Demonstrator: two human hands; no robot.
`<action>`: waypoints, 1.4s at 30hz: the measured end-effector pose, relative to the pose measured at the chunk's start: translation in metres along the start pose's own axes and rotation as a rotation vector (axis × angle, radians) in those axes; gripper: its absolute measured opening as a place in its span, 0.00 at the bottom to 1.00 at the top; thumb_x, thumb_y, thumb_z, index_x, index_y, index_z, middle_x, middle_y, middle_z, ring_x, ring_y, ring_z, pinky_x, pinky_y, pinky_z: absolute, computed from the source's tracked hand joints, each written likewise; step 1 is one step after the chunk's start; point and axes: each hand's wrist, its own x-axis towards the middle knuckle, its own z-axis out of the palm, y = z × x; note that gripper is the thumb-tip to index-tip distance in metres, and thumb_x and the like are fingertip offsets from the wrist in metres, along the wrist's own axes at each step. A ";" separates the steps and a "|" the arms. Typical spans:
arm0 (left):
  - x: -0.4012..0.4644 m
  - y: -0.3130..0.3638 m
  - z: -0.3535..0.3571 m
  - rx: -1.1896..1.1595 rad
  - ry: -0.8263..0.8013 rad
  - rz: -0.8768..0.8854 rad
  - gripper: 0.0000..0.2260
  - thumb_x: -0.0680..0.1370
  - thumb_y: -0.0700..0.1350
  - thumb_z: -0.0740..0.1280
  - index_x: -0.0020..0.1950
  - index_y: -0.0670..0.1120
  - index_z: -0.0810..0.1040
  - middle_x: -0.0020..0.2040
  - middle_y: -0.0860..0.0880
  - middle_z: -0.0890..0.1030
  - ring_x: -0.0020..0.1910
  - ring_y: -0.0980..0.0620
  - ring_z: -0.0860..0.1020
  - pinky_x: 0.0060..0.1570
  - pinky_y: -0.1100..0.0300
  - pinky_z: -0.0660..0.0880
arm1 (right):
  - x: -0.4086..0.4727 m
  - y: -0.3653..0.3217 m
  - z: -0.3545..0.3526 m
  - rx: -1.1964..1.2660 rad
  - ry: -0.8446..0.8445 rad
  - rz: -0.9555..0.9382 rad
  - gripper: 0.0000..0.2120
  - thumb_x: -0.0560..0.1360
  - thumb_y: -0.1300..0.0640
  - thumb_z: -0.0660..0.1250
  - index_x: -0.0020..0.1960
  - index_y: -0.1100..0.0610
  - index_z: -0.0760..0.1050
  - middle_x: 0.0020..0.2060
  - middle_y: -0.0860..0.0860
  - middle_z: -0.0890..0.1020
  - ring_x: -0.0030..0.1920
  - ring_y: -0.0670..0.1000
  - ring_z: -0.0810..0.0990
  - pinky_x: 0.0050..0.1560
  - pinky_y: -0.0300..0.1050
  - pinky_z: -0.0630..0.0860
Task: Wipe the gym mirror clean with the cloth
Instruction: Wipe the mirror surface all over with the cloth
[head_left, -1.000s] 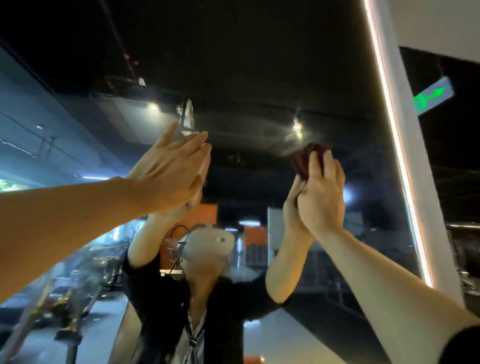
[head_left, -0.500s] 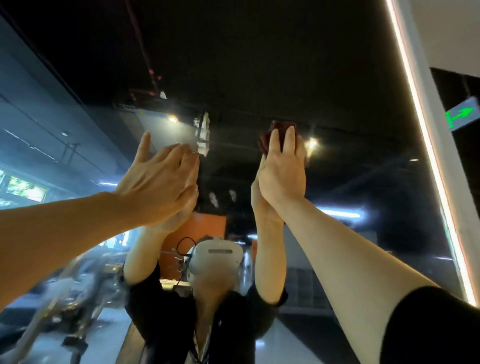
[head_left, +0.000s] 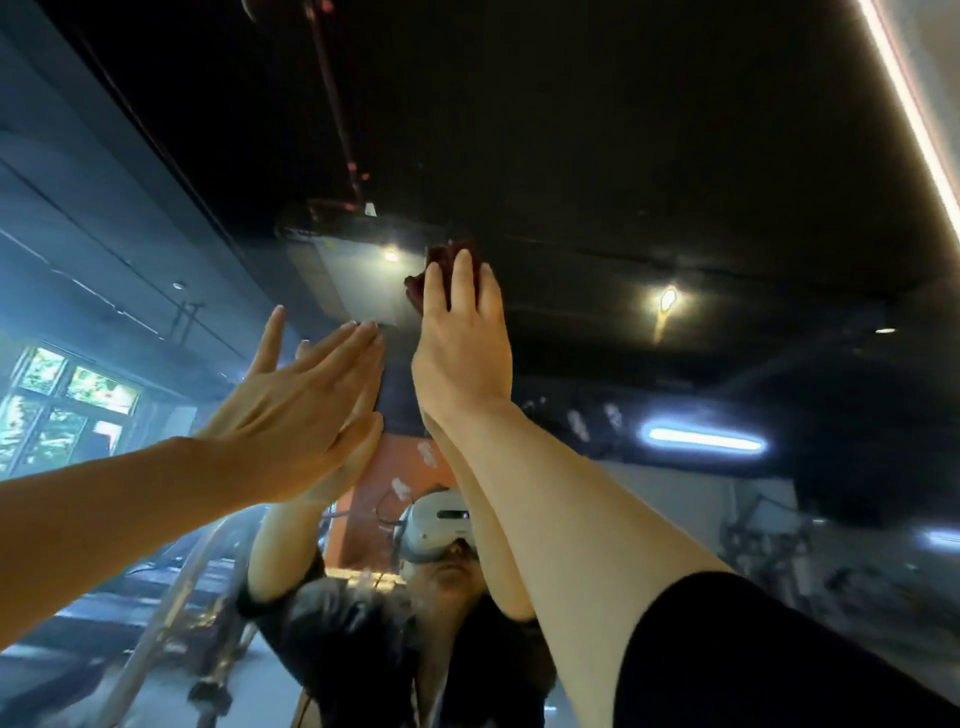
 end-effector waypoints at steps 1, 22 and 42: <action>-0.001 -0.001 0.000 -0.001 -0.008 0.005 0.36 0.84 0.58 0.38 0.71 0.34 0.72 0.71 0.36 0.73 0.67 0.36 0.75 0.65 0.23 0.59 | -0.001 -0.002 -0.001 0.014 -0.009 -0.022 0.30 0.83 0.55 0.56 0.82 0.58 0.50 0.81 0.60 0.50 0.80 0.63 0.48 0.80 0.56 0.50; 0.000 0.001 -0.003 -0.127 -0.035 0.032 0.38 0.78 0.59 0.36 0.80 0.39 0.57 0.80 0.39 0.58 0.78 0.40 0.59 0.76 0.39 0.41 | -0.092 0.030 0.003 -0.055 0.075 -0.159 0.29 0.79 0.55 0.67 0.77 0.57 0.65 0.77 0.59 0.65 0.78 0.61 0.60 0.76 0.58 0.64; -0.014 0.072 -0.023 -0.083 -0.265 0.128 0.65 0.59 0.82 0.51 0.74 0.38 0.24 0.74 0.39 0.23 0.75 0.40 0.27 0.67 0.40 0.23 | -0.133 0.100 -0.007 0.092 0.171 0.314 0.24 0.81 0.58 0.57 0.77 0.59 0.66 0.77 0.59 0.64 0.77 0.62 0.60 0.74 0.62 0.67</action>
